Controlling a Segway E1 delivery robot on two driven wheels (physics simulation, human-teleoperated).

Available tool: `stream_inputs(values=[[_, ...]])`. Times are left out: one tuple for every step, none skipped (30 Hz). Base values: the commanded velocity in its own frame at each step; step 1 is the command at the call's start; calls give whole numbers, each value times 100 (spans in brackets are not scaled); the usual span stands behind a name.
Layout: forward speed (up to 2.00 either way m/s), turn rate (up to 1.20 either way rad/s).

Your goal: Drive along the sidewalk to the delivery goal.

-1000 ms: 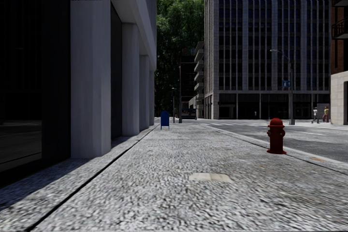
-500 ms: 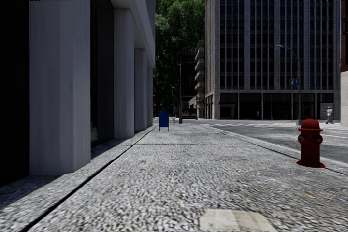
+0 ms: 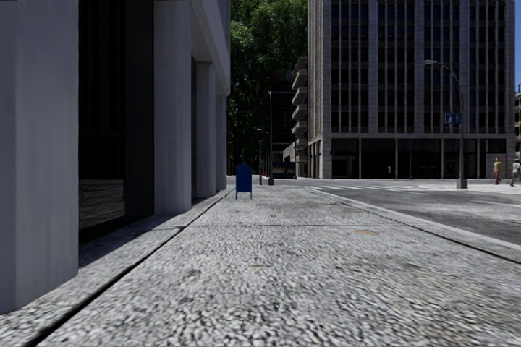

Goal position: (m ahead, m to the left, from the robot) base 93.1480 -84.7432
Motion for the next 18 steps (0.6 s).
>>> stream_inputs(values=[[200,0],[200,0],[200,0],[200,0],[200,0],[200,0],[200,0],[200,-10],[200,-28],[200,-37],[200,-37],[200,-39],[200,-39],[200,-23],[200,-23],[200,0],[200,0],[200,0]])
